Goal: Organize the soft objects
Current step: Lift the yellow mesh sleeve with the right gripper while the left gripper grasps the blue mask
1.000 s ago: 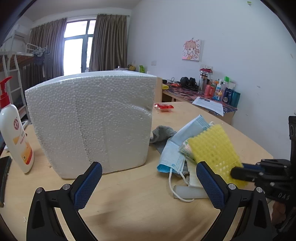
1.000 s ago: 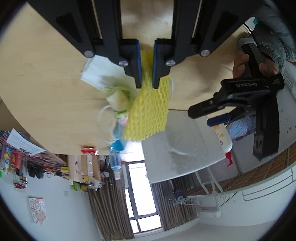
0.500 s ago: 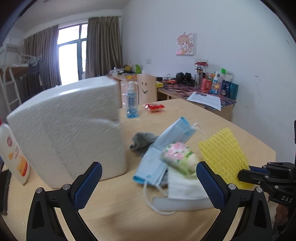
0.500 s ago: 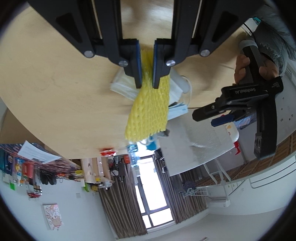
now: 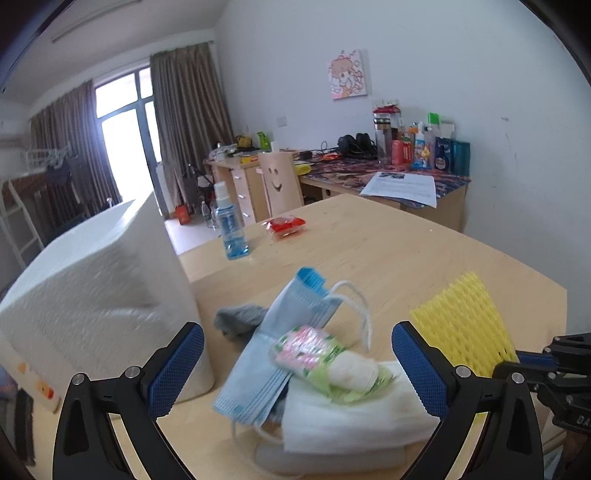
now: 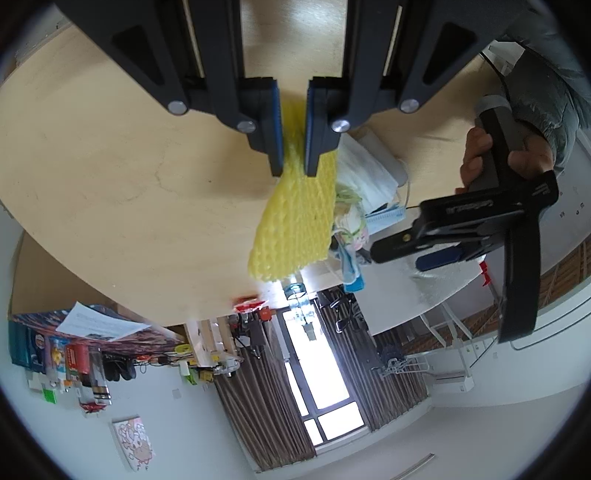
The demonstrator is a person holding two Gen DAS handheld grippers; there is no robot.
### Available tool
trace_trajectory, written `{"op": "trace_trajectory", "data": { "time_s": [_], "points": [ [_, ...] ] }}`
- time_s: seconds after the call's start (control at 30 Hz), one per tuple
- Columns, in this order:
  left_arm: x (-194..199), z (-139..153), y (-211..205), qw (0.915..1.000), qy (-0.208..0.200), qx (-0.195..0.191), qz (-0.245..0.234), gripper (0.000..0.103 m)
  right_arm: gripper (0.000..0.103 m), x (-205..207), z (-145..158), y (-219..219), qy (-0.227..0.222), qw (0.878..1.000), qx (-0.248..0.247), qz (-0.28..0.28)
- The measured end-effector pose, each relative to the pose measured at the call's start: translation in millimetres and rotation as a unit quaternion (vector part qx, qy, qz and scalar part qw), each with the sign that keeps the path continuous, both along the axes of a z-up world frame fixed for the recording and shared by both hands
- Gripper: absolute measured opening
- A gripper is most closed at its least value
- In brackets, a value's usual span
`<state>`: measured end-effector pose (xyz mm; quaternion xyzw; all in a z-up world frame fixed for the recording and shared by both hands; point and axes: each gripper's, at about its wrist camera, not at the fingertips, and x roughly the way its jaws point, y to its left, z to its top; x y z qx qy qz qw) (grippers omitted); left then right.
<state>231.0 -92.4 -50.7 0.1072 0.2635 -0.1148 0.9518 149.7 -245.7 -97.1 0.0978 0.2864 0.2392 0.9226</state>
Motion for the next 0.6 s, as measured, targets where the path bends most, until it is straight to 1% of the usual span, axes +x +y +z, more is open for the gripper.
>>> {"op": "trace_trajectory", "data": {
  "time_s": [0.17,0.3,0.43,0.57,0.6],
  "points": [
    [18.5,-6.5,-14.0,0.9998,0.009,0.014,-0.007,0.102,0.014,0.3,-5.2,-8.4,0.005,1.000,0.008,-0.003],
    [34.1,-10.4,-20.6,0.9997,0.021,0.009,-0.008,0.101,0.014,3.5,-6.6,-13.8,0.010,1.000,0.014,-0.005],
    [44.1,-15.3,-26.0,0.9993,0.034,0.015,-0.004,0.083,0.014,5.7,-10.3,-16.6,0.015,1.000,0.022,-0.005],
    [48.8,-17.1,-29.0,0.9990,0.034,0.028,0.004,0.068,0.014,4.4,-11.4,-17.8,0.015,1.000,0.026,-0.004],
    [49.4,-17.3,-30.2,0.9990,0.034,0.030,0.004,0.061,0.014,4.9,-11.9,-19.0,0.016,1.000,0.026,-0.004]
  ]
}}
